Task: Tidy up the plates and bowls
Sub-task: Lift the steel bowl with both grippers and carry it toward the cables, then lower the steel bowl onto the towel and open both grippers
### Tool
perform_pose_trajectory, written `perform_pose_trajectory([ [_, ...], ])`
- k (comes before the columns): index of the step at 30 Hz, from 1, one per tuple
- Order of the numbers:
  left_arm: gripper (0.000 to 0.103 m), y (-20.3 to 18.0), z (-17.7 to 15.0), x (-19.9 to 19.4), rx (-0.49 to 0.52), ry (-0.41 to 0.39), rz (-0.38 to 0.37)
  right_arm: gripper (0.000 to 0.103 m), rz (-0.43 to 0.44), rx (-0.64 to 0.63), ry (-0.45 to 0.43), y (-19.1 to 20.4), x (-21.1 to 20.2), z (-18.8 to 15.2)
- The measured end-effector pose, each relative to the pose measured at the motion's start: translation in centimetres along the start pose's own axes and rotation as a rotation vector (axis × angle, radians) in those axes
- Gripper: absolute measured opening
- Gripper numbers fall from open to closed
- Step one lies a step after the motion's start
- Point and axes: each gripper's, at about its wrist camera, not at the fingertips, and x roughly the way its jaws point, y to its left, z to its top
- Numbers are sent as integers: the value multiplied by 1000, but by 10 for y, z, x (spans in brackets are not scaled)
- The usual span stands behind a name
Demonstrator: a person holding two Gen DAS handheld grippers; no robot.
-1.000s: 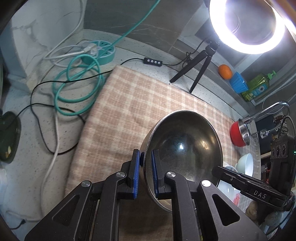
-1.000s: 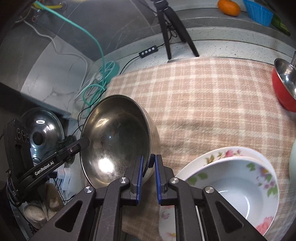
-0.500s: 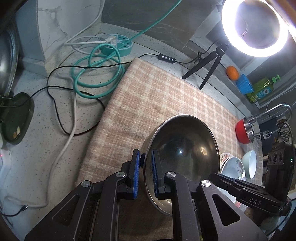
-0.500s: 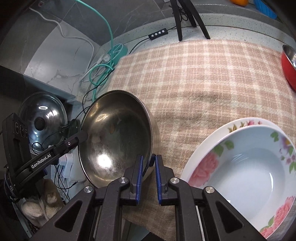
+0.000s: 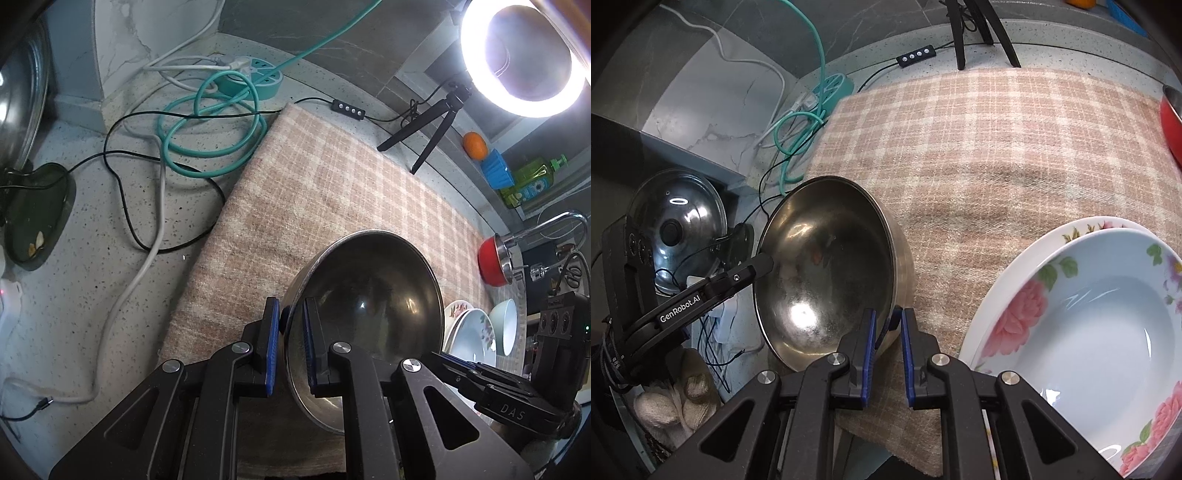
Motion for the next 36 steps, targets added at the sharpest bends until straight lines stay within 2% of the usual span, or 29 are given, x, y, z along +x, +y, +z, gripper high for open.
perform_pose_trajectory([
  [26,12,0,2,7,-8,-1,12,16,-11,-53,-16,4,-2,2],
  [36,12,-4,11,-18,-18,-72,19,21,-8,-25,-79,-13,-29,7],
])
